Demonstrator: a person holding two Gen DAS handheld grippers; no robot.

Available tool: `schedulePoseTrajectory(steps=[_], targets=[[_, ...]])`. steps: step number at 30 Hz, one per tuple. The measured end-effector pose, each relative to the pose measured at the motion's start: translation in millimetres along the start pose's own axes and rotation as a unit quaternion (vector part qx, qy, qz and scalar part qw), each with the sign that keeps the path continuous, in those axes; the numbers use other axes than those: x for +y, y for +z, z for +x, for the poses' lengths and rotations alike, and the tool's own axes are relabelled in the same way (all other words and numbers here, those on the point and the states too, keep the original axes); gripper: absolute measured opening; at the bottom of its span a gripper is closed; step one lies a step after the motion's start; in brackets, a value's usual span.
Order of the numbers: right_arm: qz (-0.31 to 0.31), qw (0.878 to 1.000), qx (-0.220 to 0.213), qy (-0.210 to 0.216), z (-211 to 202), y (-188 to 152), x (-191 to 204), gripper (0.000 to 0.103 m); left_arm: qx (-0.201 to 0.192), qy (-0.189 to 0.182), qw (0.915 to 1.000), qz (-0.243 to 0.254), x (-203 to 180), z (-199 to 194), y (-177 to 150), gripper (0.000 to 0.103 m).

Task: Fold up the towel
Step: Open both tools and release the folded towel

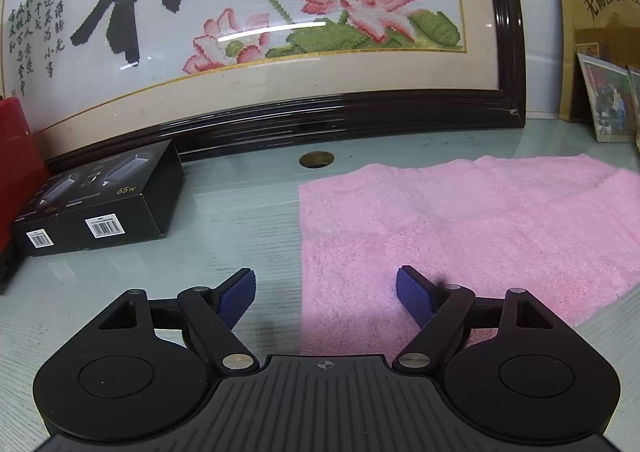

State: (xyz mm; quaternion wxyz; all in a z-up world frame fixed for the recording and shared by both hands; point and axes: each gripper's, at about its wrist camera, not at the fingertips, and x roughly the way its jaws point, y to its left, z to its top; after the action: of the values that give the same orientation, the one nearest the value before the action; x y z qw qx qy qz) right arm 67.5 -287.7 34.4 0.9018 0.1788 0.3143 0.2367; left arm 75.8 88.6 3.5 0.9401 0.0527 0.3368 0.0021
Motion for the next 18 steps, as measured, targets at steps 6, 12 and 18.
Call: schedulePoseTrajectory(steps=[6,12,18], targets=[[0.004,0.999,0.033,0.001,-11,-16,-18,0.005,0.008,0.0,0.9999,-0.01,6,1,0,0.089],[0.034,0.997,0.04,-0.047,-23,-27,-42,0.0,0.017,-0.002,0.9997,-0.02,5,8,3,0.094],[0.029,0.997,0.019,-0.072,-32,-9,-33,0.019,0.018,0.0,0.9998,-0.008,5,6,2,0.094]])
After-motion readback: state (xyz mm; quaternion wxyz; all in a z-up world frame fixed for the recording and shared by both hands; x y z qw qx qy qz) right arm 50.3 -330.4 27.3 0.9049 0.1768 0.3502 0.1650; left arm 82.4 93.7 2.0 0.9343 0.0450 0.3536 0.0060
